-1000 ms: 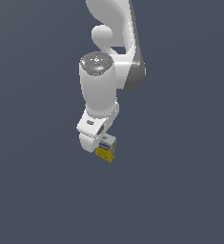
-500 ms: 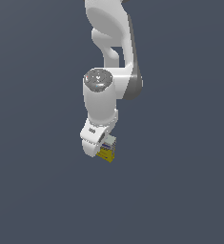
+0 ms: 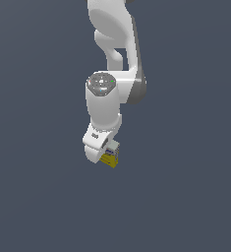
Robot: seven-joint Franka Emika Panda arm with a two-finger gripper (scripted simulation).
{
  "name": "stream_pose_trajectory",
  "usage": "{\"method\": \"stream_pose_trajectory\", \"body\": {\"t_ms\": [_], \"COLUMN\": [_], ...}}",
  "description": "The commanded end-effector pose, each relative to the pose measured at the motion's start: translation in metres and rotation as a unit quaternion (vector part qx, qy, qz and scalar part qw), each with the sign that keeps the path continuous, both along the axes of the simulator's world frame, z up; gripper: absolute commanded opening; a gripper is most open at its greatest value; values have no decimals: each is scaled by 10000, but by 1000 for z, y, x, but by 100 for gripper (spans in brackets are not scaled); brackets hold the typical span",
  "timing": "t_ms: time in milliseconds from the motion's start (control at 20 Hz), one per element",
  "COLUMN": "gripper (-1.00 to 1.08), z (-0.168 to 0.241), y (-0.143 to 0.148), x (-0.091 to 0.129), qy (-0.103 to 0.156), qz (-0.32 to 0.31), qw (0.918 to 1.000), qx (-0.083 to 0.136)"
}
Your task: Pick up the object and move it to a goal position.
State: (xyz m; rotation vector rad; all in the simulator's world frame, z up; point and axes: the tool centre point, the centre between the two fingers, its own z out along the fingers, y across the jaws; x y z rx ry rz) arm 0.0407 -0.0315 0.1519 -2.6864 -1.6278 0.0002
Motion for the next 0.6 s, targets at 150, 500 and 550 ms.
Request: {"method": "stream_pose_trajectory", "body": {"t_ms": [150, 500, 550], "gripper": [-100, -100, -100], "z": [0, 5, 6], "y": [0, 20, 26], "x": [0, 4, 5], "qy": [-2, 0, 0], "qz": [0, 1, 1], "qw": [10000, 10000, 10000], "qx": [0, -2, -2]}}
